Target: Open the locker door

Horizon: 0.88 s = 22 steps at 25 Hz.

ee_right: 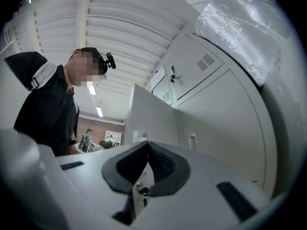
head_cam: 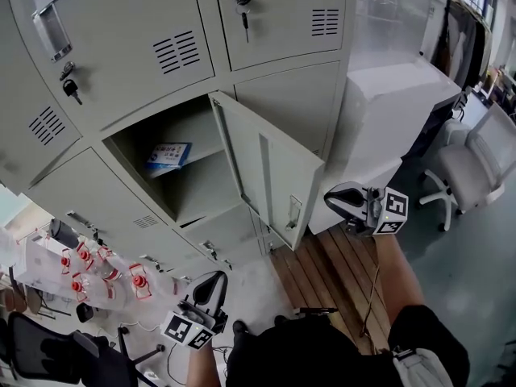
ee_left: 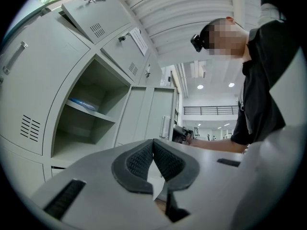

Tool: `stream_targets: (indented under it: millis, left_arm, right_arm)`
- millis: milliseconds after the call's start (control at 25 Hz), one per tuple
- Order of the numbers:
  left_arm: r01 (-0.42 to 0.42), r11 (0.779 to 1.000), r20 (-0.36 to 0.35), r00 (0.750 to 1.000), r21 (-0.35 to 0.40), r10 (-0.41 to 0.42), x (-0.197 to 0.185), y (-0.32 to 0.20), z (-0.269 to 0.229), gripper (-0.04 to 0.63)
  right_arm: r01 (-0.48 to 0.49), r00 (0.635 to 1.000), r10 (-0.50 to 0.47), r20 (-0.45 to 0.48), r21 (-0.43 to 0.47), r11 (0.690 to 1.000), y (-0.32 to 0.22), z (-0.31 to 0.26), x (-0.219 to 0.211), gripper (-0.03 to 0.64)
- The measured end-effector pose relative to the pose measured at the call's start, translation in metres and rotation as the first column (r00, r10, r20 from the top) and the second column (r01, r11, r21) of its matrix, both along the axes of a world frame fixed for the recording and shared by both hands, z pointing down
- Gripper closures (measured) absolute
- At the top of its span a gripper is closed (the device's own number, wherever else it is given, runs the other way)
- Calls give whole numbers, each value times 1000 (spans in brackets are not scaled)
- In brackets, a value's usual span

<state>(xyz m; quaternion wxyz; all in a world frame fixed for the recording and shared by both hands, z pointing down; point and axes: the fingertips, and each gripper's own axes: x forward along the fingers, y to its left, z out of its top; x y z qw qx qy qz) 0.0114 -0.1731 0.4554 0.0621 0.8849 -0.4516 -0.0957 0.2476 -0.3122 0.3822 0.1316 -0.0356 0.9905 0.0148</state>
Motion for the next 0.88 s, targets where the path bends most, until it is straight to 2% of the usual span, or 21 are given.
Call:
stream_targets:
  millis: [200,400,880]
  left_arm:
    - [-10,1000,-6,1000,4,10,4,0,-1,580]
    - [-19,1000,-8,1000,7,19,4,-1,-4,580]
    - [24,999,20,999,27,-24,-11,21,-26,580]
  right_arm:
    - [-82,997,82,9,16,997,22,-9,8,604]
    - [-148,988,149,-27,44,988,58,-16,-9,604]
    - [-136,990,136,-36,3,991,120,-26,-65,605]
